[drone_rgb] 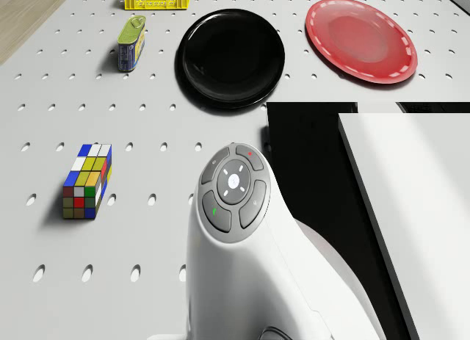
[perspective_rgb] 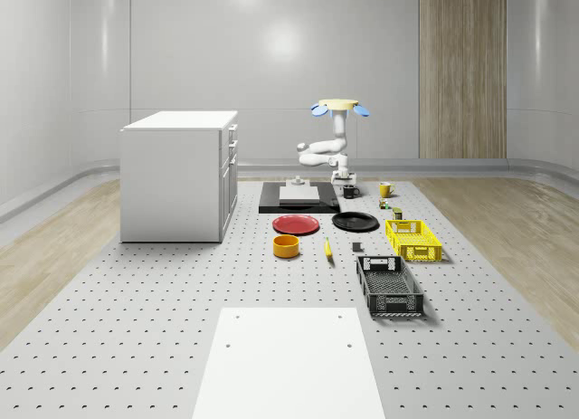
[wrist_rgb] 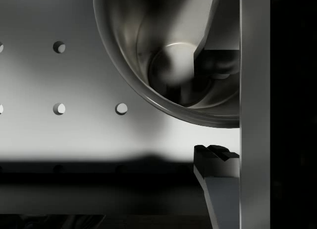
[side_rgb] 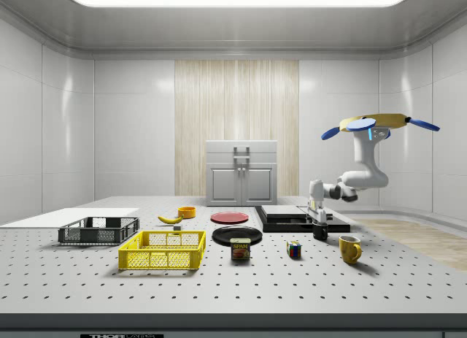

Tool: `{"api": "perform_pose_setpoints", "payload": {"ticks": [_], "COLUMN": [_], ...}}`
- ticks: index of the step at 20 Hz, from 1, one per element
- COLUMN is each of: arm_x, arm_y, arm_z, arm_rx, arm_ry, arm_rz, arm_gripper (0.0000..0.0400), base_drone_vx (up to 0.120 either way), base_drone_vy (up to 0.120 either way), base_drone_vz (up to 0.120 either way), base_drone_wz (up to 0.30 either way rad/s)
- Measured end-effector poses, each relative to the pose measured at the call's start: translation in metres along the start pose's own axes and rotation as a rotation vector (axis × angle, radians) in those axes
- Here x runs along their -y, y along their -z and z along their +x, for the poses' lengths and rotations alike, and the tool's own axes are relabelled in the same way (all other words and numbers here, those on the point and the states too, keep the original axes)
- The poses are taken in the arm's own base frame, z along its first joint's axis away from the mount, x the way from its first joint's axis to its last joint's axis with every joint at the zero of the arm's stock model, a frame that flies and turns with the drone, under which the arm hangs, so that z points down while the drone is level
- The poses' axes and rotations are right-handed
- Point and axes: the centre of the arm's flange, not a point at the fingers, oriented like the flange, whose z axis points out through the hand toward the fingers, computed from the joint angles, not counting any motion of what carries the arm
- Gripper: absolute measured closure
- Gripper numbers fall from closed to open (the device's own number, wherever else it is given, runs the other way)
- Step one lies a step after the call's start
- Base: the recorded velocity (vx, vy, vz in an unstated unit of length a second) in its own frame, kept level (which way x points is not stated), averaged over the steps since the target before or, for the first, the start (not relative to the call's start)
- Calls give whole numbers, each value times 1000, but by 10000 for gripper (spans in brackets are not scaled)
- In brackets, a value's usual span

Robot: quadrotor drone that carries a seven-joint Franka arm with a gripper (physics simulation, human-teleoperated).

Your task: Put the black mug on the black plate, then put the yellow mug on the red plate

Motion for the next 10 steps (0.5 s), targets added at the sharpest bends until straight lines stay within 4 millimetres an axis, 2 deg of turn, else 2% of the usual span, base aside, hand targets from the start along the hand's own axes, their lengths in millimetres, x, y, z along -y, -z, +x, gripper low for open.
{"api": "perform_pose_setpoints", "payload": {"ticks": [4,10], "arm_x": [0,0], "arm_y": [0,4], "arm_z": [0,0], "arm_rx": [0,0], "arm_ry": [0,0], "arm_rz": [0,0], "arm_gripper": [266,285], "base_drone_vx": [0,0], "base_drone_vy": [0,0], "base_drone_vz": [0,0], "base_drone_wz": [0,0]}}
